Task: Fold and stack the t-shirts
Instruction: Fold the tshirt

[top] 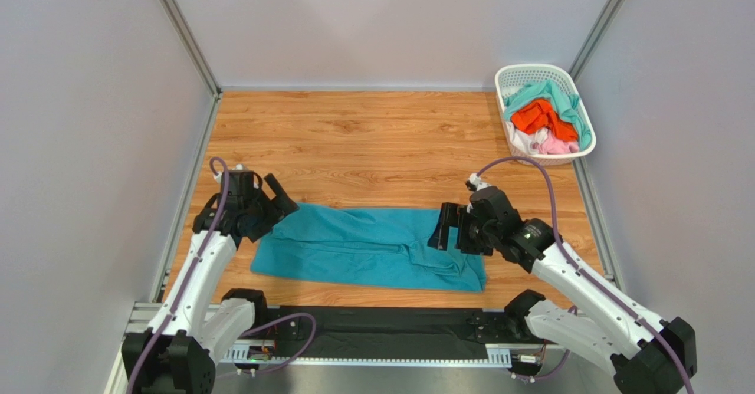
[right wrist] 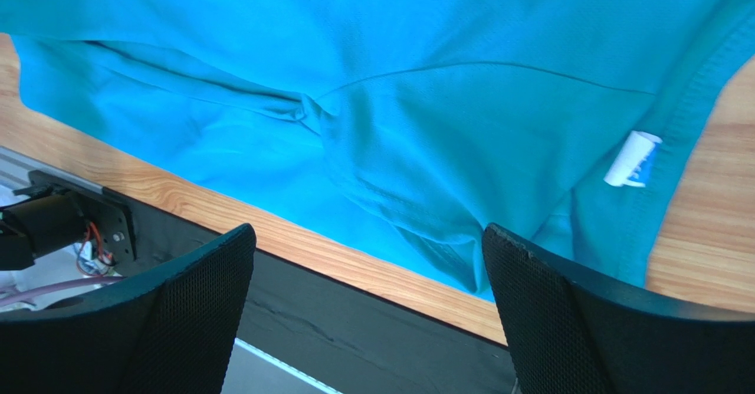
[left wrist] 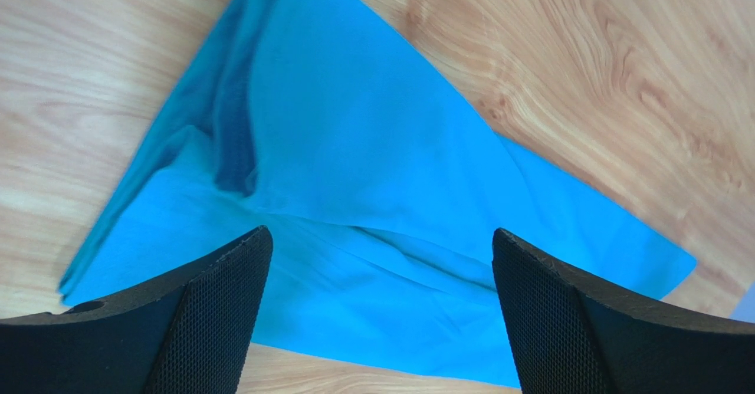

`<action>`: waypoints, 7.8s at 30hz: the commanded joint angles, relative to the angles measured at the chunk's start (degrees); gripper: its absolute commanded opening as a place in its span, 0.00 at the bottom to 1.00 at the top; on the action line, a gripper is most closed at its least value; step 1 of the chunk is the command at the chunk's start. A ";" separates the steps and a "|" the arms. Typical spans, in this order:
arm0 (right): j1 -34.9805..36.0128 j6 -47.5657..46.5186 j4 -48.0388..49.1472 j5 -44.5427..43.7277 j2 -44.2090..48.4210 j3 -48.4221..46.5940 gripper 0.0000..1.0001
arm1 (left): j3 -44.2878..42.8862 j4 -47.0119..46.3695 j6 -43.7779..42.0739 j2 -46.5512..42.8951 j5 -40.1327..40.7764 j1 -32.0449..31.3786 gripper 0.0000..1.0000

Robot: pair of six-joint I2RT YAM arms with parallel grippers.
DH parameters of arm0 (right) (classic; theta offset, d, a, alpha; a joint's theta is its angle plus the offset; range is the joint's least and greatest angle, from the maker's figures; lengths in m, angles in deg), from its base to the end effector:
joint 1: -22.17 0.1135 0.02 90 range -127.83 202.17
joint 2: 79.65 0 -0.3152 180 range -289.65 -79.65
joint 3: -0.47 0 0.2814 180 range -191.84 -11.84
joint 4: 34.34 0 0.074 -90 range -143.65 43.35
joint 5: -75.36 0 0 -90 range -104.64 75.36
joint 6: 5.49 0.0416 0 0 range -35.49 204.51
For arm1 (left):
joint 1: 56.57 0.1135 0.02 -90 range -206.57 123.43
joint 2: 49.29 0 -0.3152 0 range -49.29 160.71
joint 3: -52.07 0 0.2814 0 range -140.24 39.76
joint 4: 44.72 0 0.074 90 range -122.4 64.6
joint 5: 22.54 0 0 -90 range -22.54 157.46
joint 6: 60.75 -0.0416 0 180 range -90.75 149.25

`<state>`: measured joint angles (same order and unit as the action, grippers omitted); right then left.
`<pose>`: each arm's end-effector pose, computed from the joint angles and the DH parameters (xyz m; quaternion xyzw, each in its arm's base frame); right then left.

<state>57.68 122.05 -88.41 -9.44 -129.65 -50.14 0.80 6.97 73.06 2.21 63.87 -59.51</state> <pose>0.1342 0.1004 0.2652 0.0026 0.9487 0.2210 0.2260 0.1761 -0.0117 0.2681 -0.3203 0.8889 -0.1565 0.2876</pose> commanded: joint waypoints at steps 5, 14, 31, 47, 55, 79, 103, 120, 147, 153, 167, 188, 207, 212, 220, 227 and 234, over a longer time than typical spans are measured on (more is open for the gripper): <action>0.62 4.64 12.66 5.00 -6.33 4.80 1.00 | -2.52 -6.68 -2.41 12.64 -2.14 -3.83 1.00; 0.70 7.55 16.09 3.60 -13.11 10.09 1.00 | -1.47 -7.47 -3.73 23.55 5.68 -3.74 1.00; -9.31 -1.76 17.15 0.87 -26.63 0.96 1.00 | 5.56 -11.24 -2.59 21.28 -1.32 -3.04 1.00; -16.08 -10.81 17.08 7.20 -54.39 -24.96 1.00 | 17.33 -14.06 4.17 7.74 -3.17 -10.76 1.00; -16.43 -15.21 8.63 6.41 -64.34 -40.35 1.00 | 21.64 -13.36 8.56 -2.20 -5.02 -14.63 1.00; -16.61 -16.27 -5.26 14.67 -85.08 -72.50 1.00 | 14.62 -14.58 32.91 7.11 7.37 -51.27 1.00; -15.82 -6.34 -0.87 23.02 -100.47 -94.32 1.00 | 1.35 -21.44 34.85 25.74 4.56 -63.68 1.00; -15.29 -7.66 -0.08 19.33 -101.26 -99.60 1.00 | -10.69 -20.94 29.93 38.67 2.98 -65.09 1.00; -12.04 -13.12 5.62 -8.76 -38.27 -46.26 1.00 | -6.14 19.51 31.86 3.28 29.08 -68.78 1.00; -5.72 -7.67 10.03 -15.63 -16.03 -21.05 1.00 | 3.97 11.00 30.55 -4.22 25.49 -67.81 1.00; 13.00 2.01 6.78 -11.70 2.19 3.76 1.00 | 11.71 -5.18 25.01 0.26 11.34 -66.58 0.88; 22.76 6.49 11.53 -7.83 1.04 11.67 0.98 | 16.81 -11.78 28.87 6.24 4.83 -66.58 0.40; 39.46 12.74 15.74 -9.76 -11.25 10.09 0.88 | 18.22 -11.08 32.39 4.92 0.70 -66.67 0.10; 41.48 13.17 17.23 -9.59 -15.21 8.86 0.82 | 18.31 -10.72 32.48 4.31 0.43 -66.67 0.00; 42.80 13.96 18.03 -8.18 -17.07 8.86 0.47 | 18.48 -10.64 33.00 3.17 0.96 -66.67 0.00; 42.89 14.67 14.87 -12.65 -16.10 7.98 0.13 | 17.96 -10.64 32.83 1.93 1.75 -66.67 0.00; 42.89 13.62 9.15 -18.72 -12.85 4.38 0.07 | 15.76 -9.06 32.04 -0.35 3.50 -66.67 0.00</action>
<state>100.35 135.67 -76.78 -23.08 -144.82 -42.43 18.98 -3.52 104.99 3.46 66.42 -125.96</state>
